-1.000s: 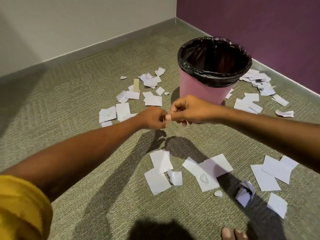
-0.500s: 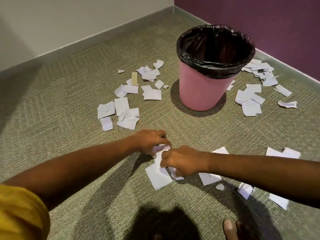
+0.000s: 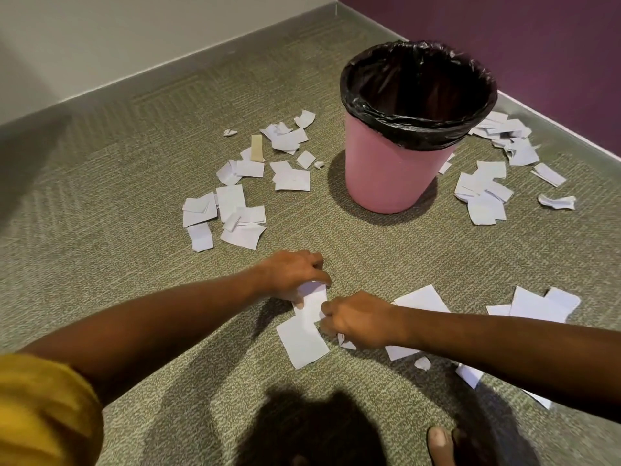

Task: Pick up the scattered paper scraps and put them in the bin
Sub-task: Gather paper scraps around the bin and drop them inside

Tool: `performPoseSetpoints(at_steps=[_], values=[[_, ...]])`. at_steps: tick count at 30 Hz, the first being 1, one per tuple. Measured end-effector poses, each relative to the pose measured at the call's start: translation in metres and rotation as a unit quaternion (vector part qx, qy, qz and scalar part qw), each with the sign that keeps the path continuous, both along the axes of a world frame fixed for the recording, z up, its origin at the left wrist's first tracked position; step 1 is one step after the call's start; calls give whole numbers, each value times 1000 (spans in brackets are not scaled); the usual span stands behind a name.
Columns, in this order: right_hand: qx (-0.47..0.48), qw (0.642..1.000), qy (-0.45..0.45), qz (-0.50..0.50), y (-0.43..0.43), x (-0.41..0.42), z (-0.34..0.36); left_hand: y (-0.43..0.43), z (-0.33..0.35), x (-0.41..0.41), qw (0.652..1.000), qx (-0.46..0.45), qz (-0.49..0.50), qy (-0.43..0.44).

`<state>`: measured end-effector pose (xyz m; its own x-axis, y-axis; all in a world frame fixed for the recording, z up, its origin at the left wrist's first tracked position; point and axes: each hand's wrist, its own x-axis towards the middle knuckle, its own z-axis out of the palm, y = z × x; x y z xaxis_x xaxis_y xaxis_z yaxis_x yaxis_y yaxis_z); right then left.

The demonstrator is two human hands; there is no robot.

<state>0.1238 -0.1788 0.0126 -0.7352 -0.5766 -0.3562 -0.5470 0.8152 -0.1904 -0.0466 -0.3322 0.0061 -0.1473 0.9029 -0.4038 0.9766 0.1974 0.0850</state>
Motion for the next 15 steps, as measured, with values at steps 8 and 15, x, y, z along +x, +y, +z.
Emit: performPoseSetpoints(at_steps=[8,15], values=[[-116,975,-62,-180,-8,-8,4,2,-1,0,1000,19,0,7],[-206,926,-176,-262,-24,-7,1,-2,8,-18,990,26,89,-105]])
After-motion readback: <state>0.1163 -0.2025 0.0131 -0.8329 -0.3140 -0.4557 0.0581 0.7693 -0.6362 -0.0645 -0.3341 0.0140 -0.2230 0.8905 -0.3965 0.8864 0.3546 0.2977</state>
